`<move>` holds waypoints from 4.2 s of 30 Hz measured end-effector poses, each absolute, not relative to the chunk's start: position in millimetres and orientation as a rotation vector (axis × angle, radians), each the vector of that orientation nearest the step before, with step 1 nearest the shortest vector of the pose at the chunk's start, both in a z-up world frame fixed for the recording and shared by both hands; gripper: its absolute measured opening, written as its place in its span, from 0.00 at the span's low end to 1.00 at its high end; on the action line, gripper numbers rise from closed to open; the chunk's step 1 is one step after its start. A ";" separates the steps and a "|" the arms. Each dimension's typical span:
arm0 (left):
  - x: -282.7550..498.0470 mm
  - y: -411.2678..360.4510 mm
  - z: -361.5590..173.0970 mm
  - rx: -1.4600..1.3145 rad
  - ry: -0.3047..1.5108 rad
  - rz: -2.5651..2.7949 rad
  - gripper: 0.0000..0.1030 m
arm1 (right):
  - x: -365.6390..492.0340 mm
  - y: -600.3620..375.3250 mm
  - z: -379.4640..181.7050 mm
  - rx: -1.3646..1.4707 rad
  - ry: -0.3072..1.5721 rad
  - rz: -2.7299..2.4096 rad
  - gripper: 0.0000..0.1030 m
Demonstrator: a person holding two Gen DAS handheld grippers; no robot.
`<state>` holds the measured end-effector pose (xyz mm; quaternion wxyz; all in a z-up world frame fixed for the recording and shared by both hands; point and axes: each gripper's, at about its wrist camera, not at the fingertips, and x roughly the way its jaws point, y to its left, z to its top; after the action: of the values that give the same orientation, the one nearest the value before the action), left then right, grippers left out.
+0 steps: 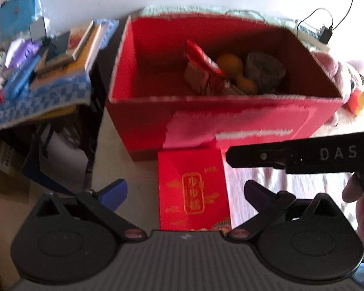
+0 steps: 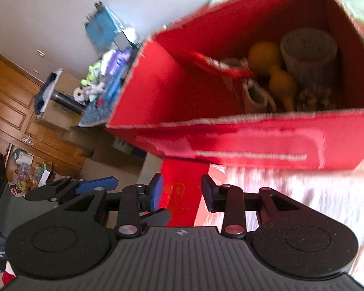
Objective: Organize objects
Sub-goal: 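Close the right gripper on the small red gift box with gold print, then lift the gift box with the right gripper and carry it over the red box, then lower the held gift box into the red box beside the gourd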
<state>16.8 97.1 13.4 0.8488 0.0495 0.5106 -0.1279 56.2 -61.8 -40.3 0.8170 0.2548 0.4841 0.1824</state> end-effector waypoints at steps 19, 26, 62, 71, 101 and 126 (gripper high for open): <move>27.0 94.8 -35.8 0.082 1.209 -0.265 0.91 | 68.1 -50.6 -84.9 0.606 1.221 0.344 0.51; 29.2 95.4 -42.4 0.050 1.221 -0.300 0.81 | 65.9 -52.3 -88.7 0.625 1.214 0.355 0.58; -23.9 -102.2 15.4 0.277 1.127 -0.546 0.79 | -23.4 -193.3 -31.7 0.652 1.068 0.176 0.56; -22.7 -139.3 63.8 0.277 0.968 -0.566 0.79 | -29.7 -225.3 8.9 0.613 0.898 0.165 0.56; 111.7 -24.5 106.6 0.215 0.862 -0.350 0.80 | 127.7 -141.3 39.2 0.547 0.763 0.336 0.56; 168.2 41.4 15.5 0.191 1.103 -0.228 0.79 | 209.8 -67.5 -35.4 0.490 1.135 0.447 0.57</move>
<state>168.2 41.4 15.5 0.8413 0.0906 0.5219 -0.1078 209.8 -67.5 -35.4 0.7916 0.2279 0.5275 0.2077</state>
